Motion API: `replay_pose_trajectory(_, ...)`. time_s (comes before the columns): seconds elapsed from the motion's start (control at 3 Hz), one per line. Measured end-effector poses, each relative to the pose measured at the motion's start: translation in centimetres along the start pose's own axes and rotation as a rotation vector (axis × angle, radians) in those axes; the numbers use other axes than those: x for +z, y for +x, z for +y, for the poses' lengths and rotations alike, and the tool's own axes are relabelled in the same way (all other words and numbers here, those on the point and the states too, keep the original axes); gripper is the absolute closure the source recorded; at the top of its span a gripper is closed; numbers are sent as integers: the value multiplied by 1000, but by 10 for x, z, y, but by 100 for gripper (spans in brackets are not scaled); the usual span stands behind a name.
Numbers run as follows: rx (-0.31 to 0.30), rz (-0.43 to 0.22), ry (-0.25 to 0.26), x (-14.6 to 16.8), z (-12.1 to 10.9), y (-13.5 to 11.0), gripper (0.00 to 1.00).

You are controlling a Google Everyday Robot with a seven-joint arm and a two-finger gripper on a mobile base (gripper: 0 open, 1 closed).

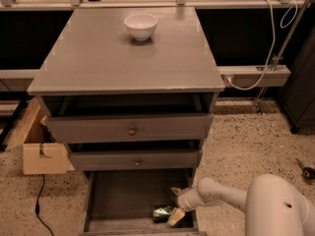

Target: Pick green can from bottom drawer and place on counter

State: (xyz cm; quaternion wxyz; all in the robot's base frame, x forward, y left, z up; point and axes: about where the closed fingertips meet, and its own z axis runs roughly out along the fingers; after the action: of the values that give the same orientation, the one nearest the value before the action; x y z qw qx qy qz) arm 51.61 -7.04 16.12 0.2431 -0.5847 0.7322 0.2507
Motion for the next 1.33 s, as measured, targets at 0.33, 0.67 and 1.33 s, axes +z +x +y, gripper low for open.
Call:
replay_pose_trajectory(0.33, -13, 11, 3, 18, 4, 4, 0)
replay_pose_trajectory(0.67, -7, -12, -5, 33, 7, 12, 19)
replay_pose_trajectory(1.33, -1, -152, -10, 25, 7, 15, 65)
